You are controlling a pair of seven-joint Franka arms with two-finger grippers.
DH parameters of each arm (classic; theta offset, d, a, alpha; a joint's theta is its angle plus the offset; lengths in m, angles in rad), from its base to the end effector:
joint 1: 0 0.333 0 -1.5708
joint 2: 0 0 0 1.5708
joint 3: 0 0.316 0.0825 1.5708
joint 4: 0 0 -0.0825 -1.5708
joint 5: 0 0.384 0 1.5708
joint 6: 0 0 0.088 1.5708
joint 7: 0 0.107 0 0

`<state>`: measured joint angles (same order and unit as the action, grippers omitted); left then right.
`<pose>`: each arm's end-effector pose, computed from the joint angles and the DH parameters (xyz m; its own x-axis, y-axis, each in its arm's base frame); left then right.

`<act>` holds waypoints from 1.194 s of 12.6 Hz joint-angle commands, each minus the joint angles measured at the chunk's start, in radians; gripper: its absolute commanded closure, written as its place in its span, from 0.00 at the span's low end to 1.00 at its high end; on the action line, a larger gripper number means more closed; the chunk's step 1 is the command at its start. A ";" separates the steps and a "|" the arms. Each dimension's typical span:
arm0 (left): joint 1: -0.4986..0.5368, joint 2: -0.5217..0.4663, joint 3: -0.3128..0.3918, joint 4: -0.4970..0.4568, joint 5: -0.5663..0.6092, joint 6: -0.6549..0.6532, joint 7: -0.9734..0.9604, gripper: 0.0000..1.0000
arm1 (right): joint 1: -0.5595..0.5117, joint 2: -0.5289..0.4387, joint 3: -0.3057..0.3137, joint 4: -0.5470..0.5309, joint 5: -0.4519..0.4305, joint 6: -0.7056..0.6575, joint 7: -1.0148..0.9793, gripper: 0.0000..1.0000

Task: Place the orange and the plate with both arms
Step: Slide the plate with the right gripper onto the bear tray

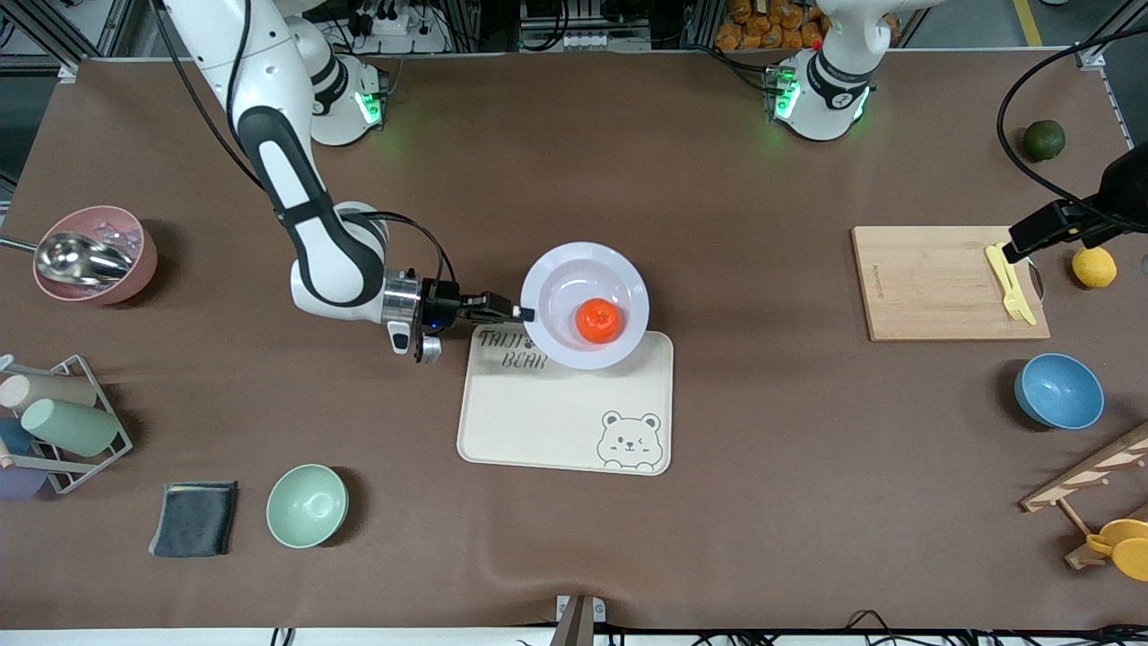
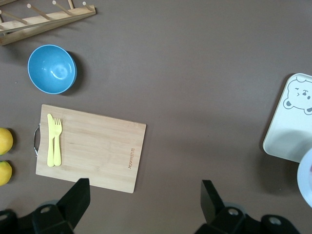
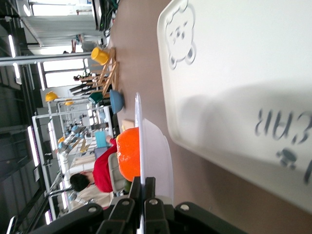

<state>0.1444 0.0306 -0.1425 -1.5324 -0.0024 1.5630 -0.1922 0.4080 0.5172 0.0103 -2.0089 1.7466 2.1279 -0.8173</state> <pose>0.5634 0.0021 0.6250 0.9812 0.1929 -0.0010 0.1929 -0.9812 0.0067 0.5299 0.2831 0.1985 0.9911 -0.0895 -0.0986 -0.1231 -0.3337 -0.9346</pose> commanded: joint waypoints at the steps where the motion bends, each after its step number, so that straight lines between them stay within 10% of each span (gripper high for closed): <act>1: -0.003 -0.005 0.000 0.003 -0.010 -0.008 0.010 0.00 | -0.009 0.099 0.010 0.103 0.069 0.010 -0.011 1.00; 11: -0.005 0.009 -0.002 -0.002 -0.010 0.002 0.011 0.00 | -0.011 0.234 0.008 0.243 0.088 0.126 -0.023 1.00; 15: -0.005 0.011 -0.009 -0.002 -0.010 0.012 0.011 0.00 | -0.020 0.239 0.005 0.236 0.067 0.135 -0.011 0.57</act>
<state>0.1405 0.0438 -0.1513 -1.5333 -0.0024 1.5665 -0.1922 0.4036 0.7405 0.0065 -1.7913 1.8054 2.2617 -0.8287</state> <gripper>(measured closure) 0.000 0.824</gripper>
